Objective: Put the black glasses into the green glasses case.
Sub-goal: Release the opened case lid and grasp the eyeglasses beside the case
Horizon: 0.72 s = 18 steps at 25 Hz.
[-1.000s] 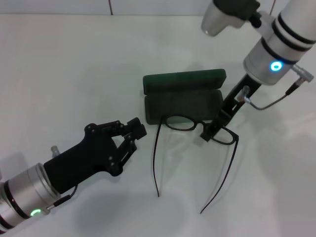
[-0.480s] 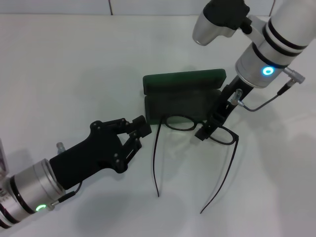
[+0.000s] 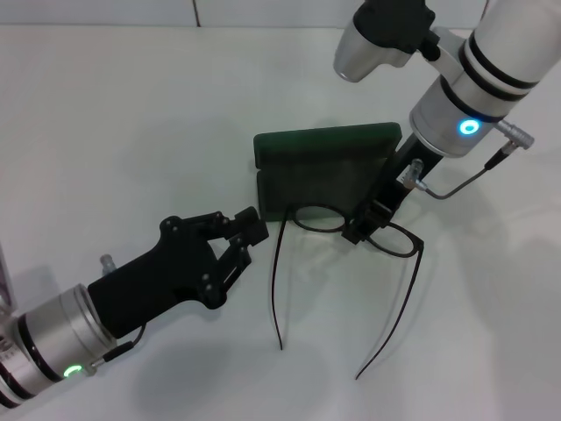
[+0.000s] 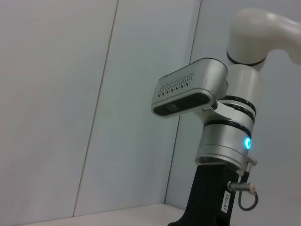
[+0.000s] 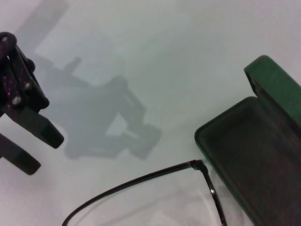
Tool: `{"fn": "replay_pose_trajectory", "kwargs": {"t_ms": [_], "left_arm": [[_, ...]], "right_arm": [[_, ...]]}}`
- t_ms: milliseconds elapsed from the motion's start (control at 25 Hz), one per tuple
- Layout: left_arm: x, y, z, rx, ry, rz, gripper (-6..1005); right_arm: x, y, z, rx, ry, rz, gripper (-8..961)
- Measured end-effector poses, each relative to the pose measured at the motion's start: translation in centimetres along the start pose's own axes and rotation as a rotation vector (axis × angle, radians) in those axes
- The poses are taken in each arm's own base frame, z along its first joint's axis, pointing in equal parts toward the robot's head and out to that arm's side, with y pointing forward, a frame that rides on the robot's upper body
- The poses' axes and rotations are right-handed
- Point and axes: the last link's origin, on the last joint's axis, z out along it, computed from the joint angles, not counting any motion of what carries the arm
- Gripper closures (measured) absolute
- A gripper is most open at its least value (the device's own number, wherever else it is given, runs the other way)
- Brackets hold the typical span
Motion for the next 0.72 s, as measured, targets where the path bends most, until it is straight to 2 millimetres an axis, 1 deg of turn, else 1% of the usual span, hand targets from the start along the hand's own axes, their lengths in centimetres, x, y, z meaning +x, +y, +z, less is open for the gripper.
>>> {"fn": "replay_pose_trajectory", "kwargs": {"t_ms": [200,640,720], "left_arm": [[0.0,0.0,0.0,0.001,0.000,-0.002,902],[0.1,0.0,0.1,-0.004,0.003,-0.006,915],[0.1,0.1,0.1,-0.006,0.005,-0.007,917]], "right_arm": [[0.2,0.1,0.2,-0.008,-0.018,-0.012,608],[1.0,-0.4,0.7,0.006,-0.031,0.011,743],[1.2,-0.5,0.8,0.006,-0.035,0.017,781]]}}
